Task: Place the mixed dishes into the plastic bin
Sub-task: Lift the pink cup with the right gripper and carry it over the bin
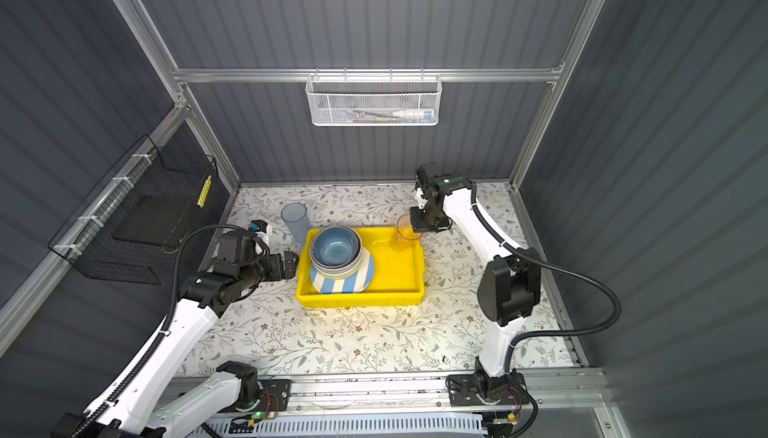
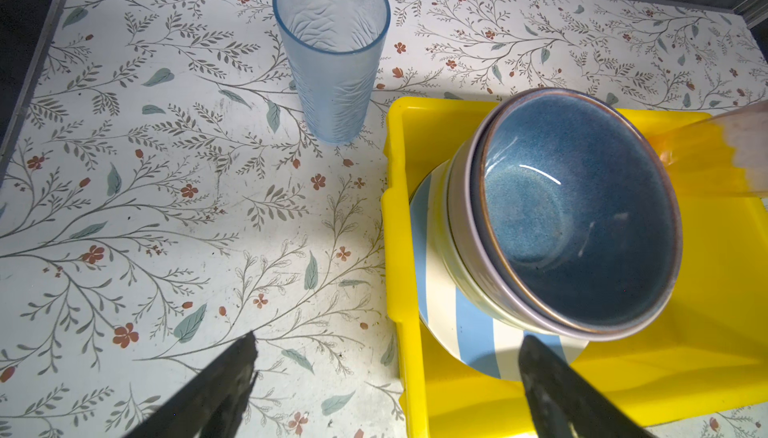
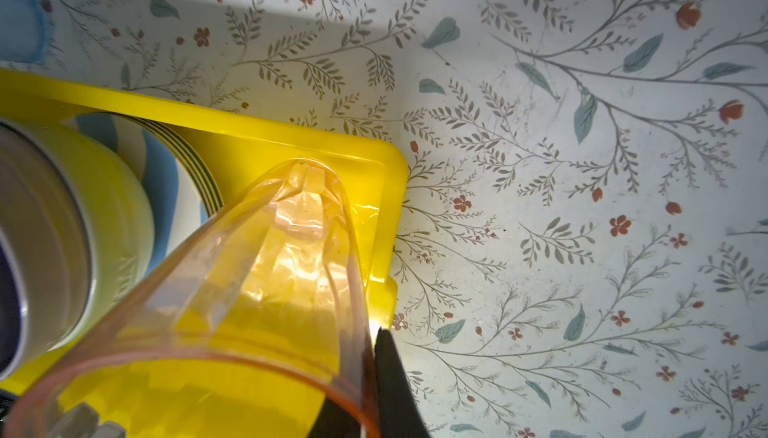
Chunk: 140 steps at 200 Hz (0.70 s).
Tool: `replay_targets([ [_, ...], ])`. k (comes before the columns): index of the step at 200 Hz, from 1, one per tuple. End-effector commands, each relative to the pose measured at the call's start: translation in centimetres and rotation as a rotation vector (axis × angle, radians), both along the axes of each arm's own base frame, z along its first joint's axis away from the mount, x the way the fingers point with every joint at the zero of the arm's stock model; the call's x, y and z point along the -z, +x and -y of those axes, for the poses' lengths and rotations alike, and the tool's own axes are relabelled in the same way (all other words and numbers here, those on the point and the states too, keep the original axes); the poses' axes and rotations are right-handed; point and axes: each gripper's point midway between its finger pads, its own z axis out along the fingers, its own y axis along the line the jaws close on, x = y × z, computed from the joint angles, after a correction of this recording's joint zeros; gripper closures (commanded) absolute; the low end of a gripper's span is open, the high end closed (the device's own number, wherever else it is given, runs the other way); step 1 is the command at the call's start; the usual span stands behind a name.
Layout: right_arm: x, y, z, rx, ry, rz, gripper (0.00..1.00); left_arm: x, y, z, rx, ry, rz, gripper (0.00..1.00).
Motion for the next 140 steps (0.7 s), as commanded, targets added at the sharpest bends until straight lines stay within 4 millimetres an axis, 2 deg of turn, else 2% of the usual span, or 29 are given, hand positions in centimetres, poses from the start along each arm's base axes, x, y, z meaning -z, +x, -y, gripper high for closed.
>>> replay_targets([
  [1,0.0,0.4,0.4,0.018,-0.057,-0.005,1.0,-0.1,-0.2,-0.5,-0.003,0.021,0.004,0.0],
  [29,1.0,1.1,0.8,0.03,-0.153,-0.006,1.0,0.0,-0.3,-0.5,-0.004,0.023,0.003,0.0],
  [64,1.3,1.6,0.5,0.019,-0.252,0.018,1.0,-0.1,-0.2,-0.5,-0.003,0.023,0.002,0.0],
  [140,2.5,2.2,-0.4,0.002,-0.29,0.01,0.98,0.0,-0.1,-0.4,0.001,0.022,-0.002,0.0],
])
